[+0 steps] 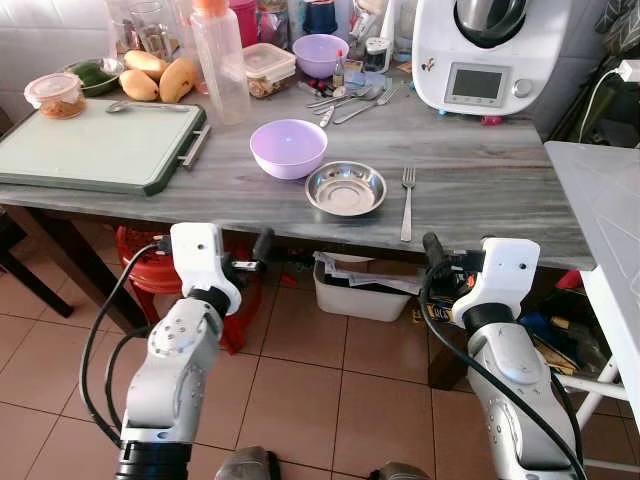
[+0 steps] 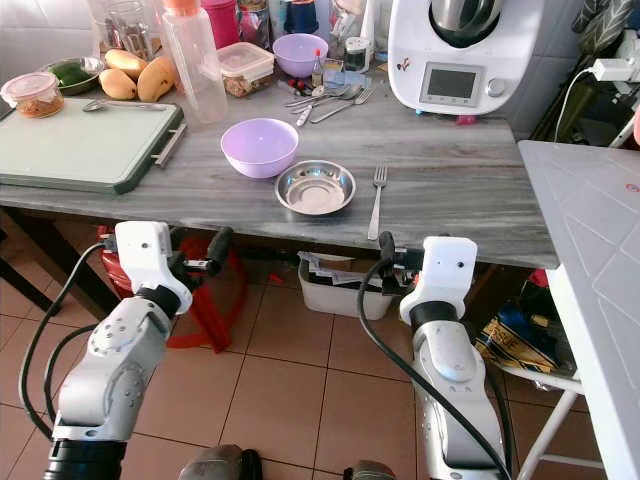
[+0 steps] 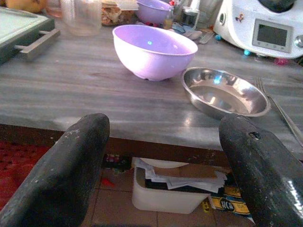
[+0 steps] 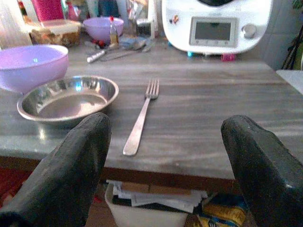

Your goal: Setting the table

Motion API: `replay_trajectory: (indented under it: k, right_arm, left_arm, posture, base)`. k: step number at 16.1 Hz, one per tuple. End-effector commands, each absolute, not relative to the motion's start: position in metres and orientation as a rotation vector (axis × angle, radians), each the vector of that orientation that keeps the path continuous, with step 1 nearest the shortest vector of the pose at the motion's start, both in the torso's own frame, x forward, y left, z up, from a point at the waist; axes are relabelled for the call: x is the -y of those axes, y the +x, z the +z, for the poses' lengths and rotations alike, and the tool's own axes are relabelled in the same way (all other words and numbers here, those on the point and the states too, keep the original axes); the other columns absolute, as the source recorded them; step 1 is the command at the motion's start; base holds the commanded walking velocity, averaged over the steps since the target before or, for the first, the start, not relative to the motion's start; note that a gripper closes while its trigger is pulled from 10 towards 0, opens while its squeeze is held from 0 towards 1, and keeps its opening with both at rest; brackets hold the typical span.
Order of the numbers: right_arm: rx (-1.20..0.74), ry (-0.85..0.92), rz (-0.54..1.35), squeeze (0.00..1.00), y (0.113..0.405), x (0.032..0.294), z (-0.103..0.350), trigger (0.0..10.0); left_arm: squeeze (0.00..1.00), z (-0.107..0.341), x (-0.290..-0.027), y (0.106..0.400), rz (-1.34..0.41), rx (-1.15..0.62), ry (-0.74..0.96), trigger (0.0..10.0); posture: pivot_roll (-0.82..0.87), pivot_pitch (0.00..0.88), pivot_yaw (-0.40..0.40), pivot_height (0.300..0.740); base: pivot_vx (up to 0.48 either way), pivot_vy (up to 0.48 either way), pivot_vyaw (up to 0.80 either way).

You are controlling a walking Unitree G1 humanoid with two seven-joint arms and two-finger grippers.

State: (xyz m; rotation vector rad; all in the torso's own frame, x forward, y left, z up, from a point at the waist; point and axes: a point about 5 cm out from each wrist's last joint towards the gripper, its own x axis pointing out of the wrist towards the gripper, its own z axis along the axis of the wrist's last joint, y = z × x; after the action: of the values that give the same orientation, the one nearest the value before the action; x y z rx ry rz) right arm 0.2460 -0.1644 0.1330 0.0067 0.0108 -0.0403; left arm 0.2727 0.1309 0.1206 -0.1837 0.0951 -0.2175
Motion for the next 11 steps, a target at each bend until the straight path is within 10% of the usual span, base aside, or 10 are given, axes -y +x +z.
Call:
replay_trajectory:
  k: [1,11]
  right_arm:
    - [0.009,-0.009,-0.043,0.00,0.246,0.166,0.135,10.0]
    - [0.081,0.001,-0.092,0.00,0.232,0.163,0.117,10.0]
  left_arm:
    - [0.00,0.124,-0.134,0.274,-0.196,-0.057,-0.162,10.0]
    - [0.00,0.106,-0.139,0.265,-0.196,0.027,-0.159,10.0]
  posture:
    - [-0.02,0.000,0.019,0.740]
    - [-0.02,0.000,0.030,0.740]
  base:
    - [0.000,0.000,0.00]
    - [0.000,0.000,0.00]
